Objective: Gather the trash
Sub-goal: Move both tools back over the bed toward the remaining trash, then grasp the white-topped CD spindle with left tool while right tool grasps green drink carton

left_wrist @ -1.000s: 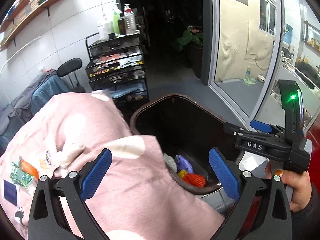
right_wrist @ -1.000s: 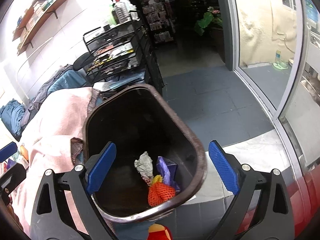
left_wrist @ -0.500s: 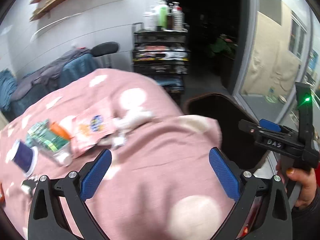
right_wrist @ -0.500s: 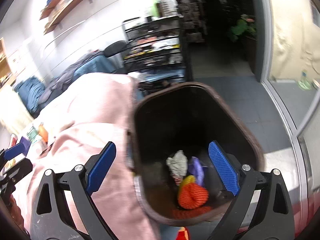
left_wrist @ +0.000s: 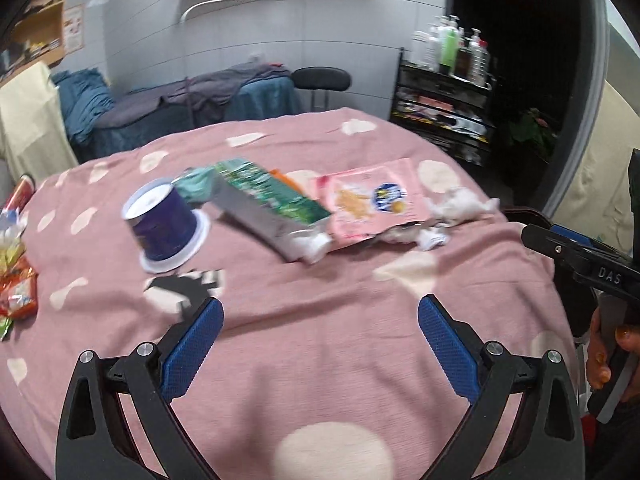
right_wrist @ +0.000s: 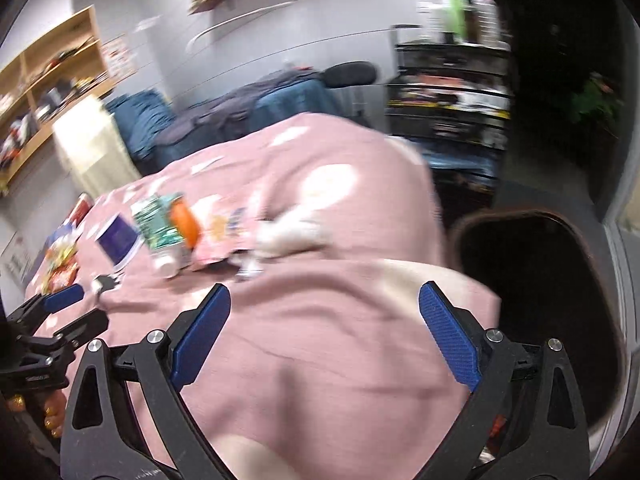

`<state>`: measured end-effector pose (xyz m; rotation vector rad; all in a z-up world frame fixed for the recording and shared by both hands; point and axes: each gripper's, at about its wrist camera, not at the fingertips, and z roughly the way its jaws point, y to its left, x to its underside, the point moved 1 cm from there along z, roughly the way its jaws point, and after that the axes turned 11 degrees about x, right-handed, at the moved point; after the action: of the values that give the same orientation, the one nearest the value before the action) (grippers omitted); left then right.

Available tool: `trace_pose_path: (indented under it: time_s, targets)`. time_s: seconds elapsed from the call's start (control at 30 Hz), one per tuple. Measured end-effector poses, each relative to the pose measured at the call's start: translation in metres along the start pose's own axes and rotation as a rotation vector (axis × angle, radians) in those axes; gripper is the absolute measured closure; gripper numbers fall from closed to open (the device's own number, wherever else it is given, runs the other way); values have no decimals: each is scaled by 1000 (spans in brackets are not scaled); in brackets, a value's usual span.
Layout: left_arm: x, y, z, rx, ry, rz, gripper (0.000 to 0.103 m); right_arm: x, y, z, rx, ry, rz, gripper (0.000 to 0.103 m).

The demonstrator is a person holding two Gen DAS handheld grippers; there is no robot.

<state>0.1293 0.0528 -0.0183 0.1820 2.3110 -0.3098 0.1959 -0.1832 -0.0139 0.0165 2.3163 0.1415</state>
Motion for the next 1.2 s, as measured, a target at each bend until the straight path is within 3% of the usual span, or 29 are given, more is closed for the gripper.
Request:
trace_pose_path:
  time_s: [0.33,0.53,0.63,0.7,0.87,0.93,1.03,1.2]
  targets:
    - [-12,77,-4,-95,-17,-80,6,-15,80,23,-189,63,-116,9]
    - [-32,124,20,-136,7,-163,7,-16,115,28,-236,74,-195,9]
    - [-42,139,33,-116,17,-201,7,-13,125,27,-252,76,-224,9]
    - [-48,142,42,-101,26,-201,7,-13,129,27,-256,79,-236,9]
    - [-58,147,66,-144,48,-181,8,-11,134,29,-269,84,-250,9]
    - [-59,150,74,-148,58,-190,12,-11,134,29,-272,82,-256,9]
    - [-57,158,81,-135,79,-231,31,-12,137,31,-273,86,-269,9]
    - [-52,161,70,-134,42,-251,31,-19,147,37,-284,85,-310,9]
